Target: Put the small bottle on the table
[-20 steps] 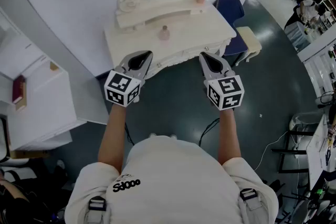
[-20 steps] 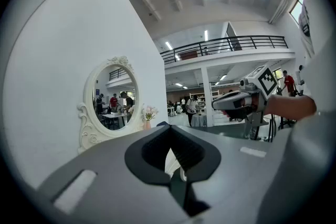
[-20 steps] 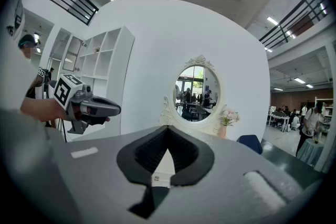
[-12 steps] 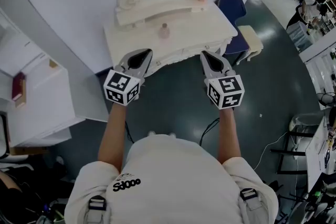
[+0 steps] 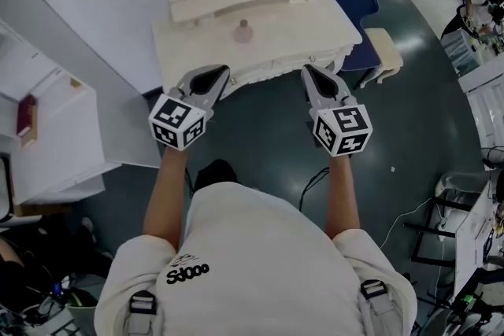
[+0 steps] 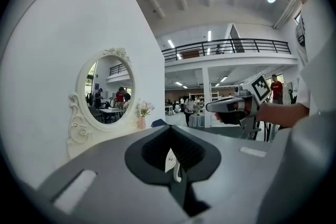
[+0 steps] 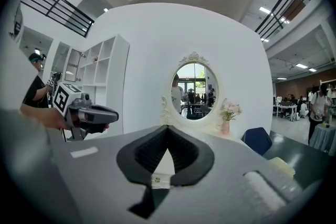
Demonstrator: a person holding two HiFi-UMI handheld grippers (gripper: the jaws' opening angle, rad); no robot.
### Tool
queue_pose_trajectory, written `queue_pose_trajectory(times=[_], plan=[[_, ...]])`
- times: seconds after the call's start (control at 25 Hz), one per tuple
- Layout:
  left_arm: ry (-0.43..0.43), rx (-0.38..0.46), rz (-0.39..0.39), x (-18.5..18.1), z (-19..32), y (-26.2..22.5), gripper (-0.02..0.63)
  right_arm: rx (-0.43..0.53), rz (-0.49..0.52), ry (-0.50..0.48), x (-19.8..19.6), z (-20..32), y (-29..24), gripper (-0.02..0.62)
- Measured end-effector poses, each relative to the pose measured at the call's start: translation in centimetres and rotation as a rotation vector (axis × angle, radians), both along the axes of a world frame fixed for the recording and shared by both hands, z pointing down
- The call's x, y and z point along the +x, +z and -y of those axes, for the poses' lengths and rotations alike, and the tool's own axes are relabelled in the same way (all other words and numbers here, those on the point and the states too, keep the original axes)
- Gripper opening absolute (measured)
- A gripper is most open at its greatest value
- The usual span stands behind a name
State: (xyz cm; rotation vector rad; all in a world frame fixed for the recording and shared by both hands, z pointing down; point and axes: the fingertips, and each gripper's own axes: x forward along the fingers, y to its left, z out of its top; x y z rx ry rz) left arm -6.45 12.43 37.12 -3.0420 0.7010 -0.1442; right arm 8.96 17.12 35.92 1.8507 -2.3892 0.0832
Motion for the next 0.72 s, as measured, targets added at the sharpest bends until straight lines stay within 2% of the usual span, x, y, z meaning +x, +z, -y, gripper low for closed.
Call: queue_pose_trajectory(times=[0.24,0.44,0.72], plan=[[-0.008,0.04,0.053,1.8,4.5,0.6,0.02,-0.022,-0.038,-0.01,1.3,4.0,1.3,0.002],[-0.041,-0.001,0.019,3.1,11.8,1.8,0.02,-0.058,-0.061,0.009,3.1,9.3,2.5,0.002],[-0.042,-0.056,0.026,5.7,23.1,2.0,0.02,-0.081,-0.081,0.039,5.8,18.6,0.7,0.002]])
